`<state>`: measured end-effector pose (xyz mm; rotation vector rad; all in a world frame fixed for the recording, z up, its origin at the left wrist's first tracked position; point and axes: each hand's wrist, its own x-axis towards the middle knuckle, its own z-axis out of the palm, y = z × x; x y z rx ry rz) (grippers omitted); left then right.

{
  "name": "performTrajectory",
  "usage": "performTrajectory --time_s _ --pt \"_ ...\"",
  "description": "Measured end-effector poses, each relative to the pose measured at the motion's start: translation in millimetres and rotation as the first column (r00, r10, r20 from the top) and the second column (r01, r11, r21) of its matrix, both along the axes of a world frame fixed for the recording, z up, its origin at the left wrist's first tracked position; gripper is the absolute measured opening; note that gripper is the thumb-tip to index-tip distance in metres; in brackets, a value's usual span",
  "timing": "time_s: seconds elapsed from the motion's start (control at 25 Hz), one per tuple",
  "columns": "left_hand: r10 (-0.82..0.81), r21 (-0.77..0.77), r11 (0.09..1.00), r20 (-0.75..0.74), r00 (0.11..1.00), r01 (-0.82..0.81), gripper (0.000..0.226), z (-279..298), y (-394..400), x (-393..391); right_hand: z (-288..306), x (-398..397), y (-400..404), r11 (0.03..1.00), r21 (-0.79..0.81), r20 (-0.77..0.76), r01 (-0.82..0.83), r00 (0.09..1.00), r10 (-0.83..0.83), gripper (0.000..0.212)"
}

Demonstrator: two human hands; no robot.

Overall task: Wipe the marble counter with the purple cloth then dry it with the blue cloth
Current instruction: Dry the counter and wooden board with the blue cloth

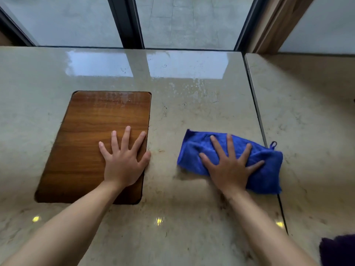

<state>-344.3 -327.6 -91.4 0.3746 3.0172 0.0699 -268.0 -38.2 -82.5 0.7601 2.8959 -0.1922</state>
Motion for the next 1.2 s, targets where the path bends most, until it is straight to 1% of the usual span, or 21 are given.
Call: performTrajectory --time_s 0.04,0.2,0.32,0.44,0.6,0.68,0.8,0.88,1.0,1.12,1.2 --pt "-0.003 -0.005 1.0 -0.001 1.0 0.003 0.071 0.9 -0.9 2.5 0.9 -24.1 8.2 1.0 -0.011 -0.031 0.019 0.999 -0.019 0.074" --pt "-0.024 -0.001 1.0 0.01 1.0 0.024 0.071 3.2 0.2 5.1 5.1 -147.2 49.0 0.997 -0.079 0.054 0.017 0.998 -0.013 0.075" --pt "-0.023 -0.003 1.0 0.012 1.0 0.023 0.071 3.2 -0.9 1.3 8.8 -246.9 72.1 0.995 -0.095 0.032 0.014 0.999 -0.011 0.078" --pt "-0.009 -0.031 0.999 0.009 1.0 0.01 0.071 0.7 0.4 1.9 12.4 -325.5 77.8 0.993 -0.114 0.05 -0.006 0.999 0.012 0.079" --pt "0.005 -0.049 0.999 0.01 1.0 -0.004 0.071 -2.9 -1.3 1.6 15.2 -383.8 67.3 0.991 -0.129 0.029 -0.047 0.998 0.052 0.073" --pt "0.018 -0.054 0.998 0.003 1.0 -0.018 0.071 -5.0 -1.4 2.8 11.9 -398.6 39.0 0.978 -0.128 -0.001 -0.164 0.986 0.166 0.067" --pt "0.013 -0.031 0.999 -0.013 1.0 -0.013 0.07 -0.3 2.4 1.6 14.3 -386.4 -2.7 0.919 -0.109 -0.012 -0.38 0.924 0.381 0.057" --pt "0.01 -0.018 1.0 -0.011 1.0 -0.01 0.07 1.8 0.9 1.3 11.9 -354.8 -15.9 0.889 -0.084 -0.002 -0.45 0.892 0.451 0.055" --pt "-0.007 -0.019 1.0 -0.01 1.0 0.007 0.07 3.6 0.0 3.4 15.5 -281.0 -27.4 0.889 -0.064 0.005 -0.454 0.89 0.455 0.056" --pt "0.002 0.004 1.0 0.02 1.0 -0.002 0.07 4.5 -1.1 4.7 13.9 -181.7 -51.0 0.911 -0.068 0.008 -0.407 0.913 0.408 0.054" --pt "0.024 0.029 0.999 0.04 0.999 -0.025 0.07 4.4 0.3 4.9 10.3 -103.2 -73.8 0.93 -0.032 -0.045 -0.366 0.93 0.364 0.053"
